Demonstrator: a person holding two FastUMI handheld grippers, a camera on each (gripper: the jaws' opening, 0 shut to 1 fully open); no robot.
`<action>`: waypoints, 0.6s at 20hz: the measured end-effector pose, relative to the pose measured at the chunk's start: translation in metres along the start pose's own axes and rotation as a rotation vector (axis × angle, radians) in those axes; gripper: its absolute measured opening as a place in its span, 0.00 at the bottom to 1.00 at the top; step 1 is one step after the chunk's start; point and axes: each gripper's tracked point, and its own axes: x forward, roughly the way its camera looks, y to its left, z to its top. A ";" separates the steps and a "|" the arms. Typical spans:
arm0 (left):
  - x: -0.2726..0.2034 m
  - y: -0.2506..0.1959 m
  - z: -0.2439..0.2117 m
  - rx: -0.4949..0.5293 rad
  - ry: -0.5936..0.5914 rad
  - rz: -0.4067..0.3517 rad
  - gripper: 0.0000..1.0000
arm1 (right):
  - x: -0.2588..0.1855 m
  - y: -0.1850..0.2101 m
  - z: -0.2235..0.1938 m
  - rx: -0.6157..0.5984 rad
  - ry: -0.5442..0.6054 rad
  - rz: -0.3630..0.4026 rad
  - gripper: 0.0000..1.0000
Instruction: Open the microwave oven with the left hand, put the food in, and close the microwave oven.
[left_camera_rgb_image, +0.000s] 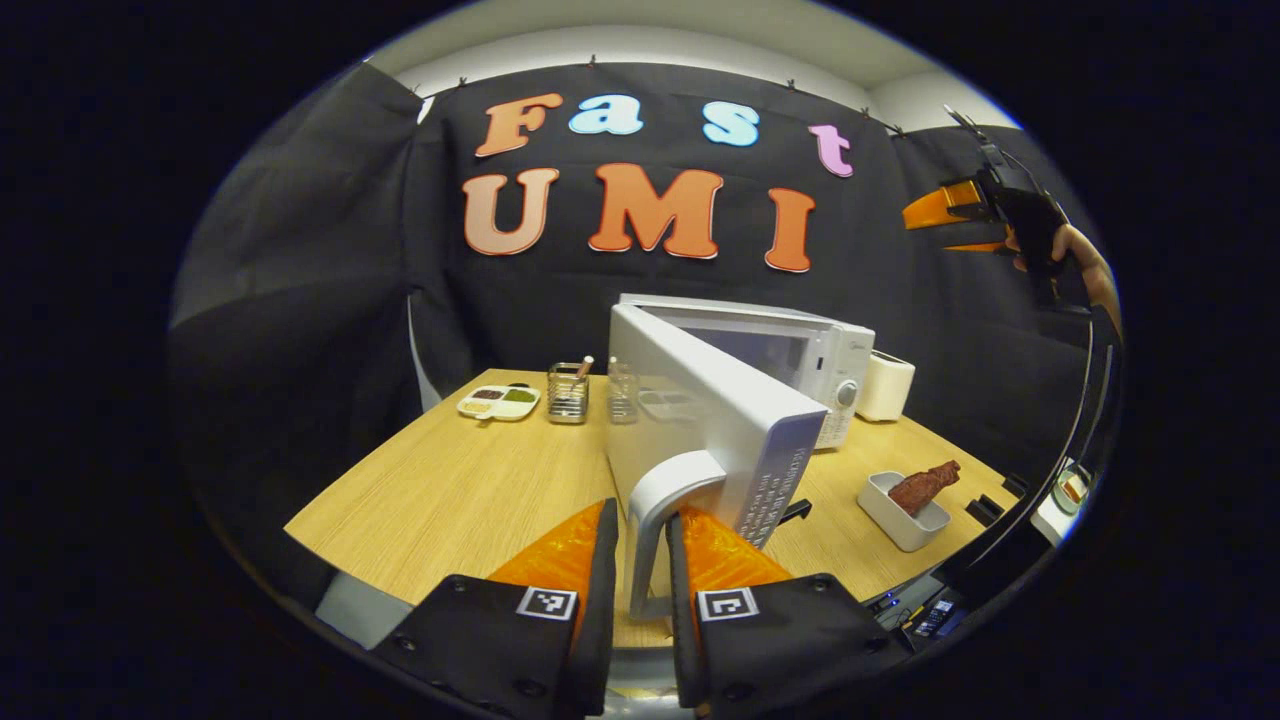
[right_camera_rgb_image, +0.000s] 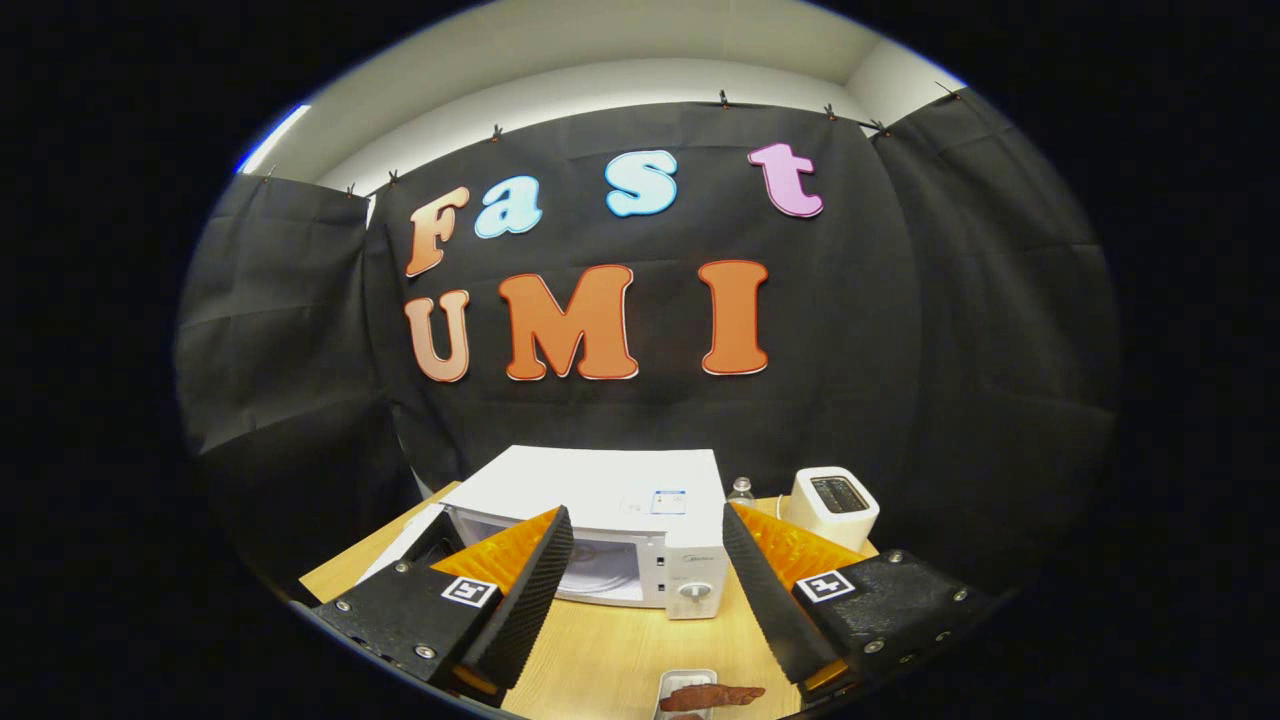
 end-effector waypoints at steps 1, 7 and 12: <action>-0.007 0.009 0.000 -0.012 0.002 0.029 0.33 | 0.003 0.005 -0.001 0.003 0.000 0.015 0.93; -0.039 0.051 -0.003 -0.030 -0.004 0.156 0.93 | 0.016 0.031 -0.006 0.006 0.004 0.080 0.93; -0.052 0.070 0.019 -0.047 -0.040 0.235 1.00 | 0.016 0.028 -0.010 0.014 0.003 0.084 0.93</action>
